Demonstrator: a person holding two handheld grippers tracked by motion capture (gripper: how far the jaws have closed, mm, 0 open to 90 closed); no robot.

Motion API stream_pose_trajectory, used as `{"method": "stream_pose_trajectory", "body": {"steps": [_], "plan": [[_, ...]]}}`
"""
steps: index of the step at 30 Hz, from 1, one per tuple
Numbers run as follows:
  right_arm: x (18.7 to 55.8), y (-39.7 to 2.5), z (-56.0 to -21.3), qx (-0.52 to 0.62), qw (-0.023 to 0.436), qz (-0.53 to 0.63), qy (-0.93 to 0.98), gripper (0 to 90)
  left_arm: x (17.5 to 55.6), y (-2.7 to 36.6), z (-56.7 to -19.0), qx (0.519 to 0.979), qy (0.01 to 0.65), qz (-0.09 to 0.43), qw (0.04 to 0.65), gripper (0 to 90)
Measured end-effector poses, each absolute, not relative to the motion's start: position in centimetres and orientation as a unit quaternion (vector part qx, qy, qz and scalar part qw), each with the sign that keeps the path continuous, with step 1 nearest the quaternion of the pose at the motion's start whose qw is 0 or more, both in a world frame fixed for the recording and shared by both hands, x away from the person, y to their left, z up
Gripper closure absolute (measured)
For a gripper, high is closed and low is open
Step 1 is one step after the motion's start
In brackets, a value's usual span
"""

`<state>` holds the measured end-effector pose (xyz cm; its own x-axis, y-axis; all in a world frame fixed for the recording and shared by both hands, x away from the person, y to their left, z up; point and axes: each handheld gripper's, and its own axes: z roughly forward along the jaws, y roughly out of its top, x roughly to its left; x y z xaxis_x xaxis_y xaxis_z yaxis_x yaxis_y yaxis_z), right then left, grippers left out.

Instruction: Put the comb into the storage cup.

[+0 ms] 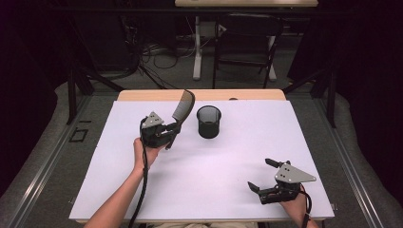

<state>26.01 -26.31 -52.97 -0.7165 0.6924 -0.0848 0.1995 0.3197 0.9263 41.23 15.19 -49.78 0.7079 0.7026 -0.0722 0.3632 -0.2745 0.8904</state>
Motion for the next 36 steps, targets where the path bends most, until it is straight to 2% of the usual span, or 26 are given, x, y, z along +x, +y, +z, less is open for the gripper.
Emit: {"method": "stream_pose_trajectory", "body": {"steps": [36], "plan": [[26.1, -26.3, -53.0, 0.288, 0.244, 0.506, 0.775, 0.3, 43.4, 14.1, -47.0, 0.759, 0.341, 0.161, 0.532, 72.5]]}}
